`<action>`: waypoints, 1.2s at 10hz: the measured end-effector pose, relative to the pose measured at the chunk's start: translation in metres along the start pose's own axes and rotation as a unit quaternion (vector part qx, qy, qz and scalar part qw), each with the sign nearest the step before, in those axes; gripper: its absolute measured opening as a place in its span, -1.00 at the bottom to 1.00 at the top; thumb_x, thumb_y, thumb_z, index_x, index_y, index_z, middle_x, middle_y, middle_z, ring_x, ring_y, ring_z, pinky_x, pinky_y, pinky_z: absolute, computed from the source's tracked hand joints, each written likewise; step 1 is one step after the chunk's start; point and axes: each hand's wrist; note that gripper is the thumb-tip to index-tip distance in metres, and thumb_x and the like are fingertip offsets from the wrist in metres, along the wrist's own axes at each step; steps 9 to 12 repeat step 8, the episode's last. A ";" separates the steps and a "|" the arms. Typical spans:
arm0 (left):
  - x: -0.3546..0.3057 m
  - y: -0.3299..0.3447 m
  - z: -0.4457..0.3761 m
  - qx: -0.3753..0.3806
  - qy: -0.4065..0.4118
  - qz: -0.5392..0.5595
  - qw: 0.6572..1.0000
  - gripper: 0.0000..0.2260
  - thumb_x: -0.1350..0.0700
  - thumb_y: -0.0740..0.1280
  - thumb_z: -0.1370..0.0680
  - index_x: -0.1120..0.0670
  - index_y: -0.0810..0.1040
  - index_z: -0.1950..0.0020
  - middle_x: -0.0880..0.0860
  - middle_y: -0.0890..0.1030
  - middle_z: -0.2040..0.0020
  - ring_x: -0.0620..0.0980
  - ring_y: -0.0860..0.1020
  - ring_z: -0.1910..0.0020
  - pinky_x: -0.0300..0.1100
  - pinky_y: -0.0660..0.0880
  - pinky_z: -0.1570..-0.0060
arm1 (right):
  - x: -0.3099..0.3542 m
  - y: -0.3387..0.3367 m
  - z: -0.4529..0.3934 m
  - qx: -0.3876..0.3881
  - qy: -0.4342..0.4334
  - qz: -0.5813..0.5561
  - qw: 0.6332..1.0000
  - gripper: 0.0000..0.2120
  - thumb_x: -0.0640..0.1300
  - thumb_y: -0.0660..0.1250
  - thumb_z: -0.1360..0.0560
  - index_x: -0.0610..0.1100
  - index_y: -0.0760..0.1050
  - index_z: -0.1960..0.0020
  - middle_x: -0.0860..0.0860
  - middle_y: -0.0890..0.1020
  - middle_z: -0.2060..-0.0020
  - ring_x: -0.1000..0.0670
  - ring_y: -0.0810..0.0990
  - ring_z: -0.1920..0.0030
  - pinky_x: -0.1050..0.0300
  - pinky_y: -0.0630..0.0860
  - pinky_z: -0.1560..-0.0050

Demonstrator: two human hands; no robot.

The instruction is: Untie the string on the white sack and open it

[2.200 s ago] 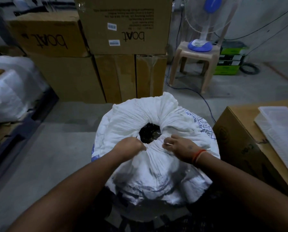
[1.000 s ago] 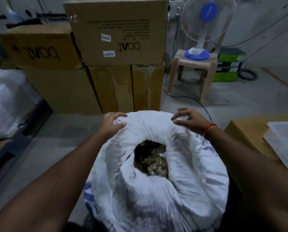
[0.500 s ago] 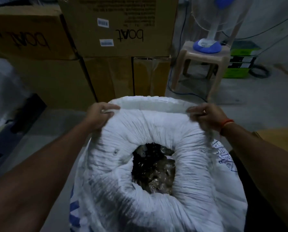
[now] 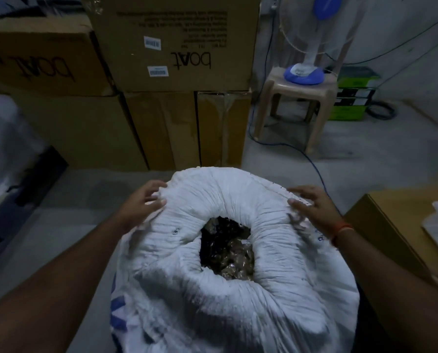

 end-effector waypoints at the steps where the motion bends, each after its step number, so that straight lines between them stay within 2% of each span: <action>1: 0.000 -0.013 0.042 0.031 -0.055 0.050 0.997 -0.62 0.02 0.56 -0.55 -0.14 0.58 -0.33 0.09 0.47 -0.54 0.15 0.44 -0.53 0.09 0.50 -0.41 | 0.001 -0.014 0.046 0.099 0.026 -0.001 0.995 -0.68 0.00 0.51 -0.50 0.08 0.67 -0.25 -0.02 0.52 -0.35 0.03 0.39 -0.45 0.03 0.36 -0.38; 2: -0.004 -0.004 0.082 0.042 -0.115 0.077 0.989 -0.62 -0.10 0.59 -0.49 -0.24 0.60 -0.27 0.09 0.41 -0.53 0.12 0.42 -0.53 0.01 0.50 -0.23 | 0.003 -0.009 0.078 0.136 0.054 -0.048 0.988 -0.67 -0.11 0.55 -0.48 -0.02 0.68 -0.24 -0.03 0.60 -0.33 0.00 0.50 -0.39 0.15 0.45 -0.38; 3: -0.003 0.006 0.110 0.055 -0.160 0.071 0.983 -0.68 0.11 0.47 -0.62 -0.16 0.58 -0.33 0.13 0.41 -0.49 0.15 0.46 -0.45 -0.09 0.54 -0.07 | 0.008 -0.002 0.095 0.137 0.104 -0.113 0.979 -0.64 -0.21 0.56 -0.46 -0.06 0.66 -0.25 -0.03 0.64 -0.33 0.06 0.60 -0.29 0.36 0.54 -0.17; 4: -0.007 0.009 0.128 0.067 -0.151 0.085 0.983 -0.70 0.29 0.43 -0.64 0.05 0.63 -0.34 0.23 0.54 -0.45 0.06 0.62 -0.20 -0.14 0.64 -0.03 | 0.014 0.002 0.102 0.158 0.150 -0.117 0.969 -0.60 -0.26 0.56 -0.45 0.04 0.66 -0.23 -0.09 0.63 -0.26 0.16 0.67 -0.01 0.23 0.55 0.23; 5: -0.012 0.000 0.136 -0.023 -0.121 -0.022 0.992 -0.69 0.48 0.34 -0.59 0.25 0.70 -0.25 0.38 0.65 -0.34 0.12 0.67 0.00 -0.17 0.58 0.04 | 0.012 -0.005 0.103 0.098 0.130 -0.016 0.987 -0.72 -0.30 0.55 -0.46 -0.02 0.71 -0.10 -0.14 0.71 -0.16 0.08 0.67 0.05 0.31 0.57 0.23; 6: -0.013 -0.016 0.137 -0.099 -0.103 -0.125 0.982 -0.65 0.50 0.33 -0.53 0.24 0.74 -0.21 0.25 0.73 -0.28 0.23 0.71 -0.24 -0.07 0.58 -0.26 | 0.004 -0.020 0.108 0.035 0.134 0.117 0.983 -0.81 -0.13 0.58 -0.46 -0.16 0.76 -0.05 -0.15 0.76 -0.12 -0.12 0.70 -0.18 0.12 0.54 -0.18; 7: -0.012 -0.024 0.134 -0.112 -0.084 -0.171 0.975 -0.66 0.44 0.36 -0.54 0.14 0.78 -0.17 0.19 0.74 -0.28 0.17 0.71 -0.16 -0.12 0.61 -0.10 | 0.002 -0.032 0.115 0.040 0.117 0.154 0.980 -0.78 -0.14 0.58 -0.46 -0.18 0.76 -0.08 -0.18 0.75 -0.13 -0.14 0.70 -0.22 0.09 0.54 -0.26; 8: -0.017 -0.018 0.123 -0.127 -0.075 -0.216 0.965 -0.75 0.25 0.48 -0.57 0.02 0.77 -0.20 0.21 0.57 -0.46 0.20 0.58 -0.39 0.03 0.55 -0.33 | 0.019 -0.026 0.111 0.032 0.076 0.192 0.978 -0.66 -0.10 0.58 -0.43 -0.08 0.72 -0.19 -0.19 0.73 -0.17 -0.17 0.70 -0.18 0.08 0.56 -0.24; 12: -0.017 -0.018 0.123 -0.127 -0.075 -0.216 0.965 -0.75 0.25 0.48 -0.57 0.02 0.77 -0.20 0.21 0.57 -0.46 0.20 0.58 -0.39 0.03 0.55 -0.33 | 0.019 -0.026 0.111 0.032 0.076 0.192 0.978 -0.66 -0.10 0.58 -0.43 -0.08 0.72 -0.19 -0.19 0.73 -0.17 -0.17 0.70 -0.18 0.08 0.56 -0.24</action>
Point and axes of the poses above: each hand's wrist, its own z-axis away from the middle knuckle, its own y-axis out of the palm, x = y × z
